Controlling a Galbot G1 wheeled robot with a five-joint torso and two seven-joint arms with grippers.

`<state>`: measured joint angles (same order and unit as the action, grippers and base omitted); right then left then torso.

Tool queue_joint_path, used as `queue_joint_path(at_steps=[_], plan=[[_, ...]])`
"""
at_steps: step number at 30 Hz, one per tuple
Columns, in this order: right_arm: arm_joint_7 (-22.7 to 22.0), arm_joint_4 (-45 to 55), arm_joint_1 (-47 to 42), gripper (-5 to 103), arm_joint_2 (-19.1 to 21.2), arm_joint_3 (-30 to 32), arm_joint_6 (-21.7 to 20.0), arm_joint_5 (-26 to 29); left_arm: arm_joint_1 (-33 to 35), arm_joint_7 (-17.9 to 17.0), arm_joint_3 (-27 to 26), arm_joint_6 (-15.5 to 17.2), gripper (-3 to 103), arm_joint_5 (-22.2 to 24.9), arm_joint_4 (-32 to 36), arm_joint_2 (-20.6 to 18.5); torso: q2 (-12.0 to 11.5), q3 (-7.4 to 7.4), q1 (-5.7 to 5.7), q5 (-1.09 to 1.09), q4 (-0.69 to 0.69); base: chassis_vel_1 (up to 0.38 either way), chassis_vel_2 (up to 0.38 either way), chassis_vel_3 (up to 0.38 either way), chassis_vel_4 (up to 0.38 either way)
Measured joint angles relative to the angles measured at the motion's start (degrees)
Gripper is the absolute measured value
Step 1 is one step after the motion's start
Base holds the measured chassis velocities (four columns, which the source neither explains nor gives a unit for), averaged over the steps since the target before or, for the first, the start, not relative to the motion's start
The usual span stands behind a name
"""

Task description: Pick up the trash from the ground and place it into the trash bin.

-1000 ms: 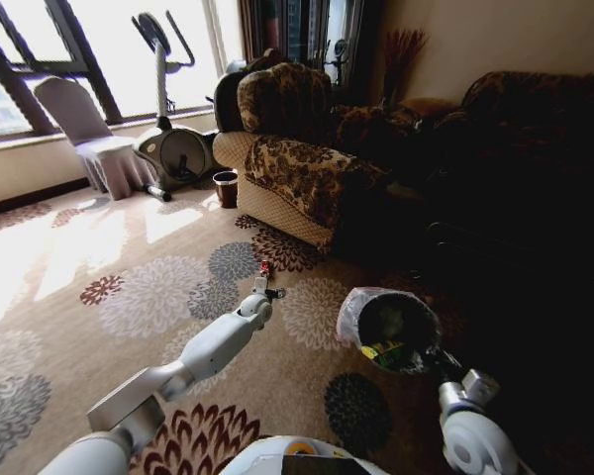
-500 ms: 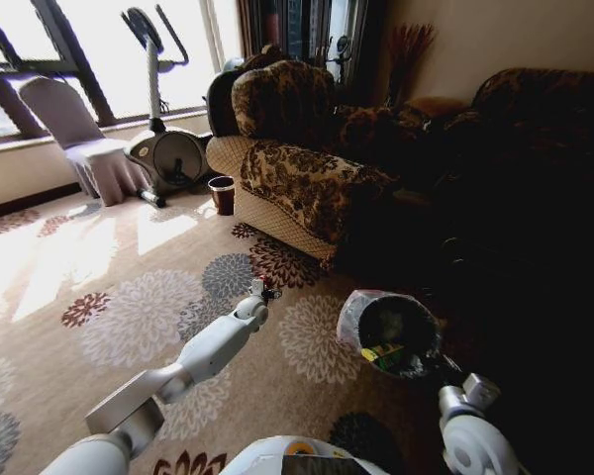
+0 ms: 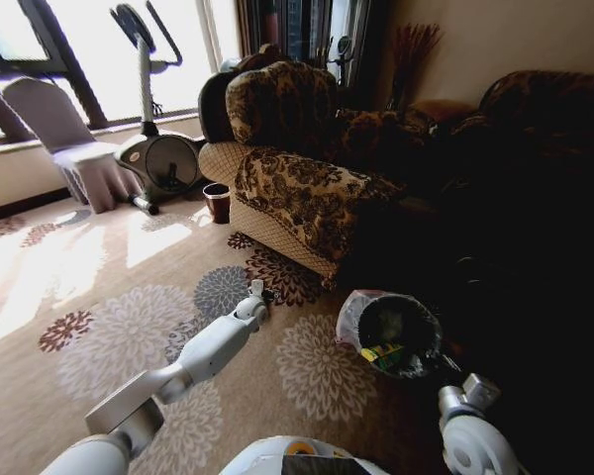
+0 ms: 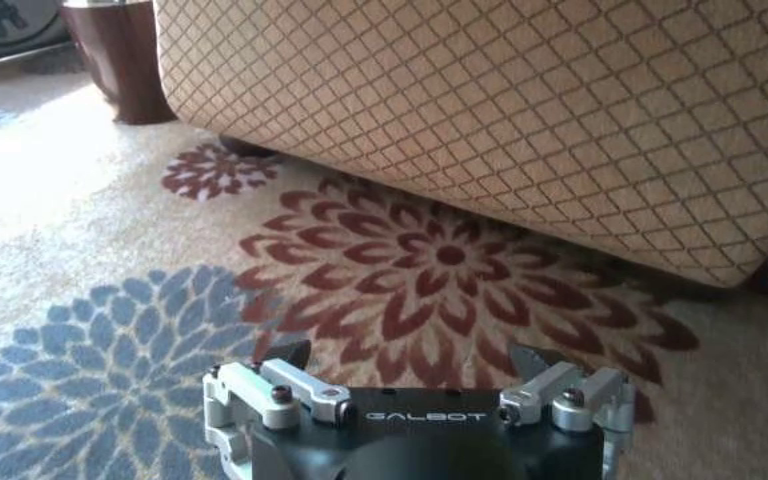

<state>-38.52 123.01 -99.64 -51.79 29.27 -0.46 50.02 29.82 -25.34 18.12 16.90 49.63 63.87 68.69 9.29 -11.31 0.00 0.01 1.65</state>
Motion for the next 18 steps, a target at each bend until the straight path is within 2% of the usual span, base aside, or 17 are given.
queue_joint_path(at_steps=[6,11,18], plan=[[0.0,0.0,0.0,0,0.0,0.0,0.0,0.0,0.0,0.0,0.0,0.0,98,0.0,0.0,0.0,0.0,-0.02,0.01,0.0,0.01,-0.089,0.109,0.091,-0.088],[0.0,0.0,0.0,0,0.0,0.0,0.0,0.0,0.0,0.0,0.0,0.1,98,0.0,0.0,0.0,0.0,0.02,0.0,0.0,-0.02,0.006,-0.009,-0.011,0.007],[0.0,0.0,0.0,0,0.0,0.0,0.0,-0.1,0.0,0.0,0.0,0.1,98,0.1,0.1,0.0,0.0,0.0,0.0,-0.01,0.01,0.005,-0.006,-0.008,0.004]])
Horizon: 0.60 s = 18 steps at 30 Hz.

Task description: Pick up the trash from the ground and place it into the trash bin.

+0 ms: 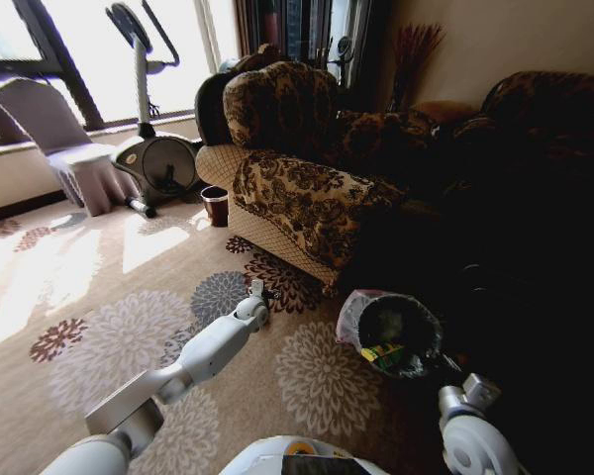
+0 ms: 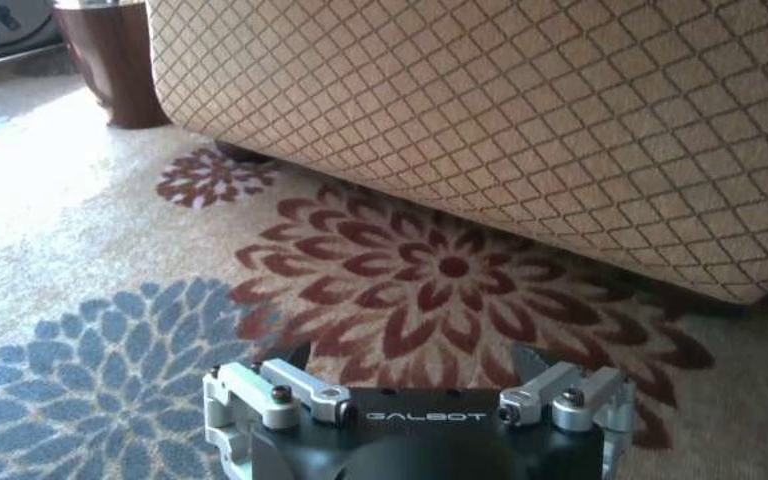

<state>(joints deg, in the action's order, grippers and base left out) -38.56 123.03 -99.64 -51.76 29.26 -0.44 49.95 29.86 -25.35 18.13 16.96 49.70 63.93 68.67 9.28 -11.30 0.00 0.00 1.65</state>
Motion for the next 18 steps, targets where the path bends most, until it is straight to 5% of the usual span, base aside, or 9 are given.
queue_joint_path(at_steps=[18], plan=[[0.0,0.0,0.0,0,0.0,0.0,0.0,0.0,0.0,0.0,0.0,0.0,98,0.0,0.0,0.0,0.0,0.0,0.0,0.0,-0.01,0.0,0.0,0.0,0.0]])
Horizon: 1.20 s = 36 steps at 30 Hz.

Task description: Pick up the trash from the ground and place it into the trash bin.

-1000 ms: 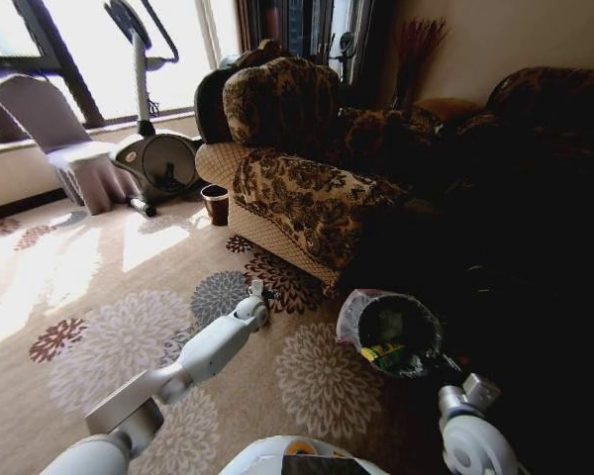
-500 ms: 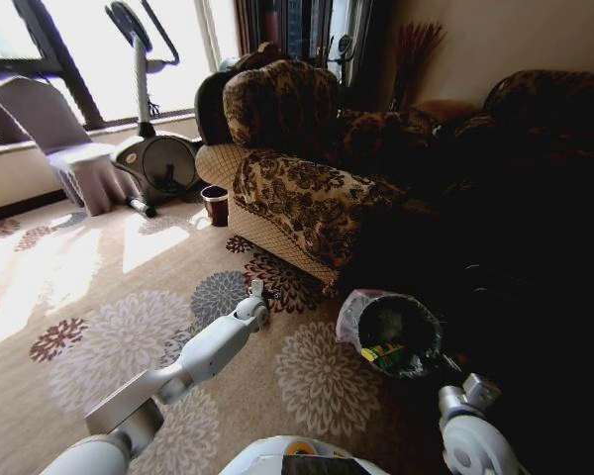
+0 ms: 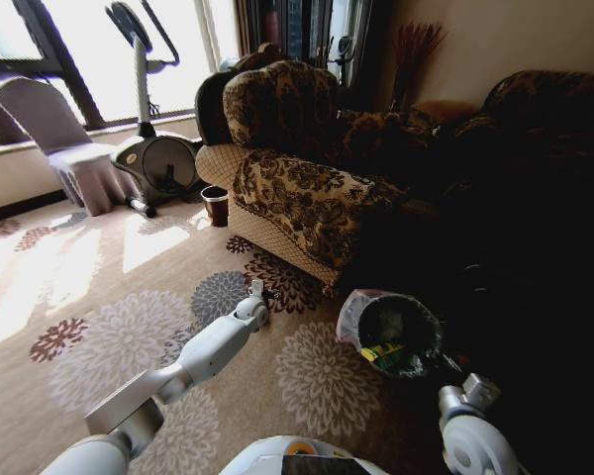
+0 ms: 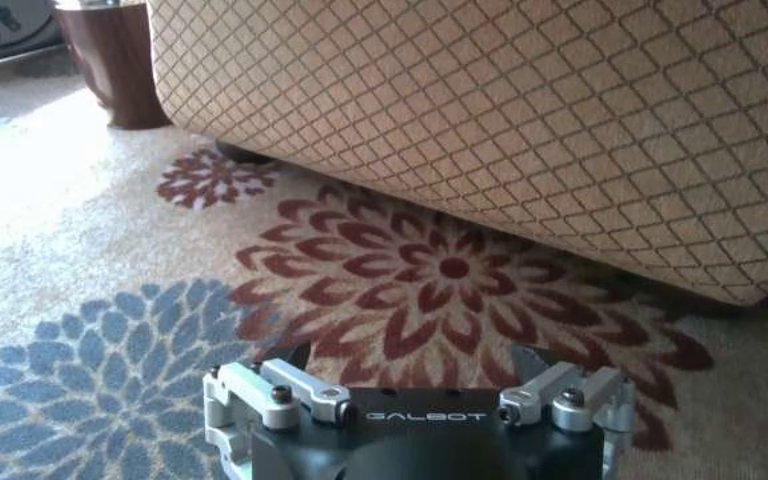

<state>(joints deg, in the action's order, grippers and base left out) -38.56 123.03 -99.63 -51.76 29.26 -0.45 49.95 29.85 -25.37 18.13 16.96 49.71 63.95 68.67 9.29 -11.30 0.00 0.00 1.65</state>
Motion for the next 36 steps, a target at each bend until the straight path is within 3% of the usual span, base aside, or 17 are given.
queue_joint_path(at_steps=[12,13,14,15,22,26,30,36], plan=[[0.0,0.0,0.0,0,0.0,0.0,0.0,0.0,-0.1,0.9,0.2,-0.2,98,-1.0,-0.1,0.0,0.0,0.0,0.0,0.0,0.0,0.0,0.0,0.0,0.0],[0.0,0.0,0.0,0,0.0,0.0,0.0,0.0,-1.1,7.7,1.5,-1.3,98,-8.1,-2.4,0.4,0.0,0.0,0.0,-0.02,0.05,0.0,0.0,0.0,0.0],[0.1,0.0,0.0,0,0.0,0.0,0.0,0.0,-2.0,11.5,2.2,-2.1,98,-12.0,-5.1,0.6,0.0,0.0,0.0,0.04,-0.06,0.0,0.0,0.0,0.0],[-0.1,0.0,0.0,0,0.0,0.0,0.0,0.0,-2.4,13.4,2.4,-2.6,98,-13.9,-6.9,0.5,0.0,0.0,0.0,0.0,-0.03,0.0,0.0,0.0,0.0],[0.0,0.0,0.0,0,0.0,0.0,0.0,0.0,-2.5,16.0,2.5,-3.7,100,-15.8,-9.6,0.6,0.0,-0.01,0.0,-0.01,0.01,0.0,0.0,0.0,0.0],[0.0,0.0,0.0,0,0.0,0.0,0.0,0.0,-2.6,16.7,3.4,-2.1,100,-16.4,-10.6,0.5,0.0,-0.01,0.0,0.01,0.0,0.0,0.0,0.0,0.0],[0.0,0.0,0.0,0,0.0,0.0,0.0,0.0,-3.4,18.8,4.8,2.5,100,-18.0,-11.4,0.1,0.0,0.0,0.0,0.0,0.0,0.0,0.0,0.0,0.0],[0.0,0.0,0.0,0,0.0,0.0,0.0,0.0,-4.4,20.3,6.8,4.4,100,-20.3,-14.3,0.7,0.0,0.0,0.0,-0.01,0.01,0.0,0.0,0.0,0.0]])
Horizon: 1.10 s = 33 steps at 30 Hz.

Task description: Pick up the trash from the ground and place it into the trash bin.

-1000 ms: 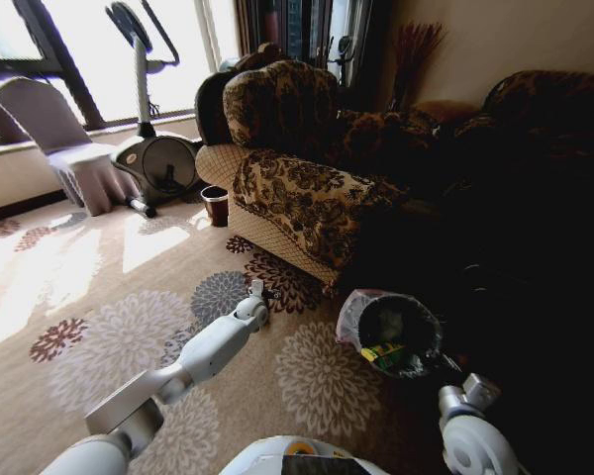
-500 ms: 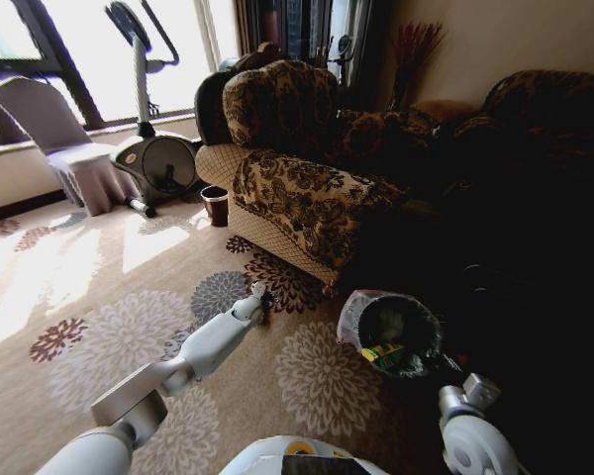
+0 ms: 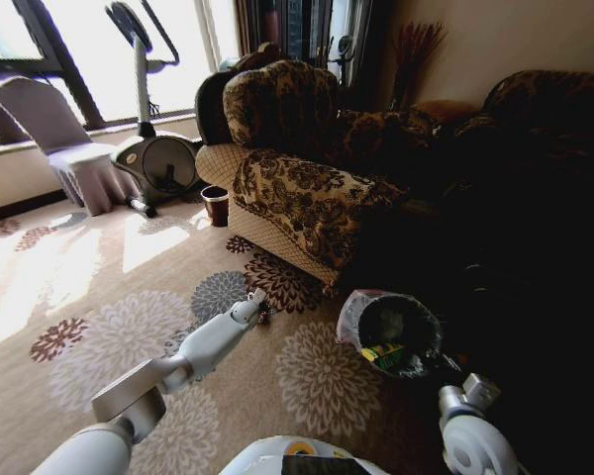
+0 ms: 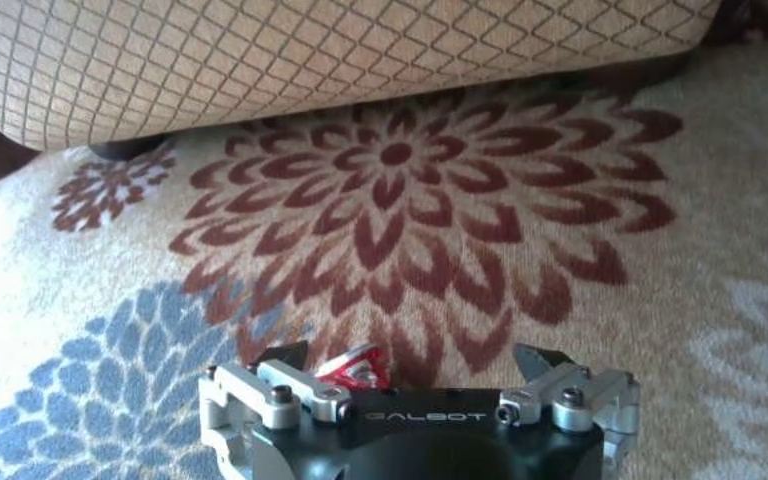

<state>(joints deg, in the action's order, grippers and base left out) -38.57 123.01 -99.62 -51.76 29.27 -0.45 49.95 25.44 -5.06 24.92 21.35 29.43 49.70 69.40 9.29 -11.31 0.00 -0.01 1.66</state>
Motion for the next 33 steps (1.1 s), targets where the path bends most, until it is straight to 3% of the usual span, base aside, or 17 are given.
queue_joint_path(at_steps=[11,19,23,33], plan=[[0.0,0.0,0.0,0,0.0,0.0,0.0,0.0,-1.2,0.8,1.2,1.3,100,-3.6,-7.1,3.1,0.0,0.01,0.0,0.01,-0.01,0.0,0.0,0.0,0.0],[0.0,0.0,0.0,0,0.0,0.0,0.0,0.0,-0.8,1.3,-0.5,1.8,103,-1.3,-11.4,4.5,0.0,0.0,0.0,0.01,0.0,0.0,0.0,0.0,0.0],[0.0,0.0,0.0,0,0.0,0.0,0.0,0.0,0.0,1.2,-1.7,2.0,100,1.0,-12.6,5.6,0.0,0.0,0.0,0.01,-0.01,0.0,0.0,0.0,0.0],[0.0,0.0,0.0,0,0.0,0.0,0.0,0.0,0.3,0.6,-4.5,-1.9,89,2.1,-19.4,9.7,0.0,0.01,0.0,0.0,-0.01,0.0,0.0,0.0,0.0]])
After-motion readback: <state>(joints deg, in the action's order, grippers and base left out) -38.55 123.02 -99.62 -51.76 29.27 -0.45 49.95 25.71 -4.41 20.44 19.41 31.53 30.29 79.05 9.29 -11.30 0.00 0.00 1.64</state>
